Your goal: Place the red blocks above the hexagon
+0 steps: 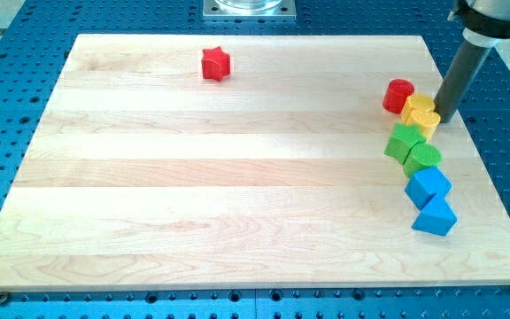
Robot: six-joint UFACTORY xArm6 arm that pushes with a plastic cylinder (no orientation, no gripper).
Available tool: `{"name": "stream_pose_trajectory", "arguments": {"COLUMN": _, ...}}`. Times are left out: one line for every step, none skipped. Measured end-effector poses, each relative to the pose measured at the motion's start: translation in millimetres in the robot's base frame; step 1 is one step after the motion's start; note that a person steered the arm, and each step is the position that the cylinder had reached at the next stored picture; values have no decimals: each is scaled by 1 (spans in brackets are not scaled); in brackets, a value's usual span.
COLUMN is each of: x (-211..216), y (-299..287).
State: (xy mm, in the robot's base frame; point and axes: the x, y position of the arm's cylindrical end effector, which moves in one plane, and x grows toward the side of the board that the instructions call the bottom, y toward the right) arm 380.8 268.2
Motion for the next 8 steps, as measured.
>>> {"name": "stream_pose_trajectory", "arguments": {"x": -7, "y": -8}}
{"name": "stream_pose_trajectory", "arguments": {"x": -25, "y": -8}}
{"name": "stream_pose_trajectory", "arguments": {"x": 10, "y": 14}}
{"name": "stream_pose_trajectory", "arguments": {"x": 48, "y": -19}}
{"name": "stream_pose_trajectory", "arguments": {"x": 45, "y": -29}}
{"name": "stream_pose_trajectory", "arguments": {"x": 39, "y": -28}}
{"name": "stream_pose_trajectory", "arguments": {"x": 10, "y": -15}}
{"name": "stream_pose_trajectory", "arguments": {"x": -74, "y": -18}}
